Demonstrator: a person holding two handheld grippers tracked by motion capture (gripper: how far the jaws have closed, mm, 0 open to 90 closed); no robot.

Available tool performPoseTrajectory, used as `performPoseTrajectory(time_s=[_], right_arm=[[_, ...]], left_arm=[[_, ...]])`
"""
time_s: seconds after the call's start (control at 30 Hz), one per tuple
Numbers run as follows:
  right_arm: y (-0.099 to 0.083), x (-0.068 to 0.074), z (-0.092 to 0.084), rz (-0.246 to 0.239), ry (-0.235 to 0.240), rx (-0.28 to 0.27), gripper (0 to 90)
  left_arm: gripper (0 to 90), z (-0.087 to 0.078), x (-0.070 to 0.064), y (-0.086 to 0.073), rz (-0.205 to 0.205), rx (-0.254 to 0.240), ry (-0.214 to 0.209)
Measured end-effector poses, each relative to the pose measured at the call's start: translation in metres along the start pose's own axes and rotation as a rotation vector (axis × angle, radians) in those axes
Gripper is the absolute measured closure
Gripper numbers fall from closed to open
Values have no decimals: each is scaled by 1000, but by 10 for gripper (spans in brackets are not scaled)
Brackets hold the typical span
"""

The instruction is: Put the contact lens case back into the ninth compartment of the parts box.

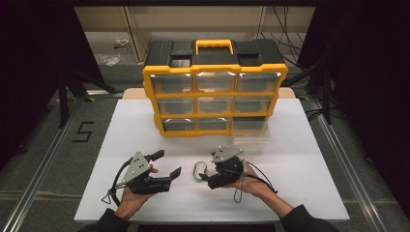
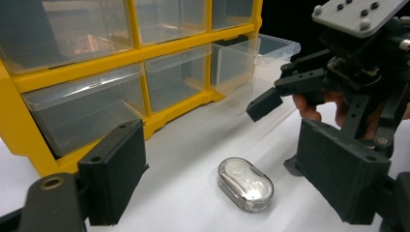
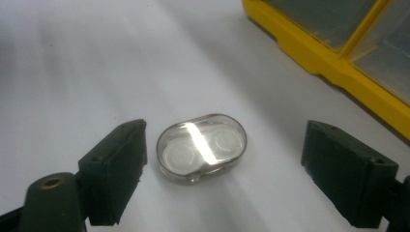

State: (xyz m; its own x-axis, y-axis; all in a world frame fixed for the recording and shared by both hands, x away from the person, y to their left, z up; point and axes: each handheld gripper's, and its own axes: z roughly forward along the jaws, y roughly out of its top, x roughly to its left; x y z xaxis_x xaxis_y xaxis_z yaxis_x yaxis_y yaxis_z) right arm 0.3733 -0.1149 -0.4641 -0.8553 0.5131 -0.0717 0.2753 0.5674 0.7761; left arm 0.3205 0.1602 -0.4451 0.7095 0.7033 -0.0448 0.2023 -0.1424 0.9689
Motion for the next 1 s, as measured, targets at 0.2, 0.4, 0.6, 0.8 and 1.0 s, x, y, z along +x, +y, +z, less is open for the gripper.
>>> performPoseTrajectory(time_s=[0.2,0.4,0.6,0.8,1.0], right_arm=[[1,1,11,-2,20,34,167],[-1,1,21,-14,33,62,167],[-1,2,28,-16,44,80,168],[0,2,34,-20,52,97,171],[0,2,40,-27,60,116,172]], left_arm=[[173,0,0,0,-5,-4,-3],[173,-1,0,0,-7,-6,-4],[172,-1,0,0,-1,-11,-4],[172,-1,0,0,-3,-15,-5],[172,-1,-1,1,-1,-16,-5]])
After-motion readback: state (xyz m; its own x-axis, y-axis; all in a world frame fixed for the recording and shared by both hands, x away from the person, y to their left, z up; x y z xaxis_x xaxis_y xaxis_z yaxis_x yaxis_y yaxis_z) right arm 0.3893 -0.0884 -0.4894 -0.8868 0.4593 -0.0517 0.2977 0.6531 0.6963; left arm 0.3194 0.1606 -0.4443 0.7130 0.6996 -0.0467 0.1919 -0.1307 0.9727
